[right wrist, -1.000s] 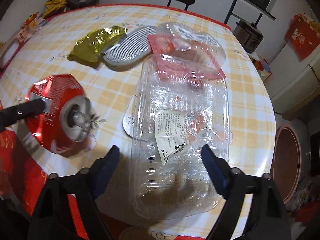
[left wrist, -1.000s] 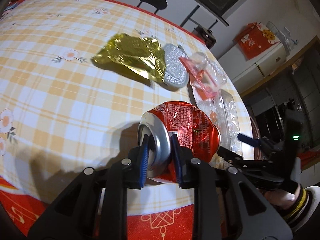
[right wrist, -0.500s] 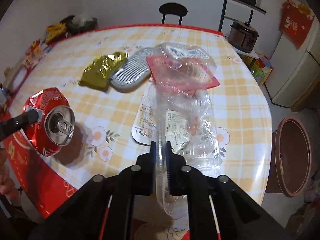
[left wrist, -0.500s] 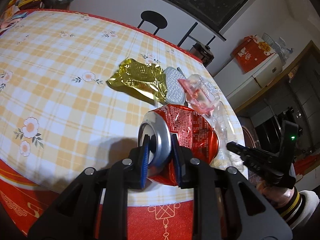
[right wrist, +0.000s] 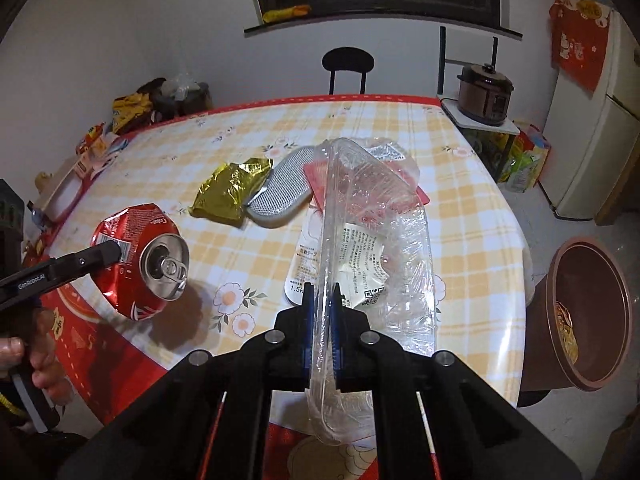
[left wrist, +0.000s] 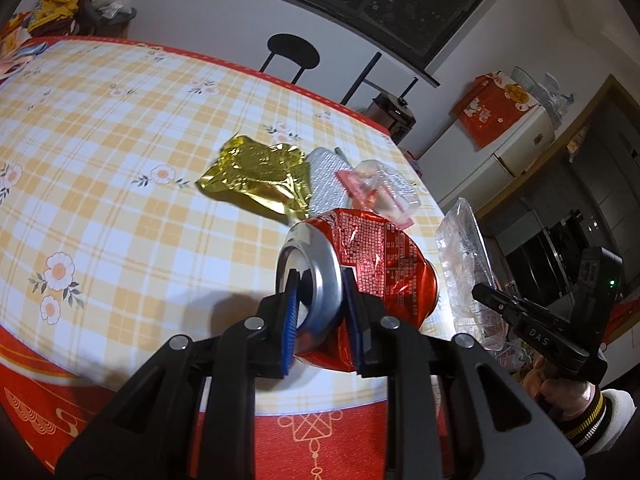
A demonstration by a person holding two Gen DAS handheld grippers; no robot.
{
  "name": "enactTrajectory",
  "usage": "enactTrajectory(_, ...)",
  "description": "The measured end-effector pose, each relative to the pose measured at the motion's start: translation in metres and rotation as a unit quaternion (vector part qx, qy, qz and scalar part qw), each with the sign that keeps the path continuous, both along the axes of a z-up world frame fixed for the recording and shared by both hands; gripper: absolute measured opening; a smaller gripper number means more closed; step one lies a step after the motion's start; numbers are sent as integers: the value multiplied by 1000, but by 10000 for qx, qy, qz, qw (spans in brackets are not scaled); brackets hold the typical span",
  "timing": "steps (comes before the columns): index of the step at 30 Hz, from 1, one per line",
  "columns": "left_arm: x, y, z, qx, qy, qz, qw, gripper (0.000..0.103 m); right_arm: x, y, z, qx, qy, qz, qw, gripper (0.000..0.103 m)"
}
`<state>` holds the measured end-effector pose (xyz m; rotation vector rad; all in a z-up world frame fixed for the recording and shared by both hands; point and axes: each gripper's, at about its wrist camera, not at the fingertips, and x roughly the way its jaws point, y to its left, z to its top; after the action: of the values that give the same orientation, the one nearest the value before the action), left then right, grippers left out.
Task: Collect trash
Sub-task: 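Carry the clear plastic container in the right tool into the brown bin and release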
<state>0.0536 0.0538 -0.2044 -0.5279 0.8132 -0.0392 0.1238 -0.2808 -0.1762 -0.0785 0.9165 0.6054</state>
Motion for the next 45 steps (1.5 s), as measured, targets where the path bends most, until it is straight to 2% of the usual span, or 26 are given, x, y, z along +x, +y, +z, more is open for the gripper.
enactTrajectory(9,4,-20,7,52,-98,-74,9999,24,-12,-19,14,102,-298,45,9995,9)
enactTrajectory(21,18,-74,20,159,-197,-86,9996,24,-2,-82,22,257,-400,-67,9988,9)
enactTrajectory(35,38,-161,36,291,-257,-27,9992,24,33,-200,12,501,-283,-498,9971,9)
enactTrajectory(45,44,-209,49,391,-268,206,9987,24,84,-299,-23,424,151,-1150,9923,9)
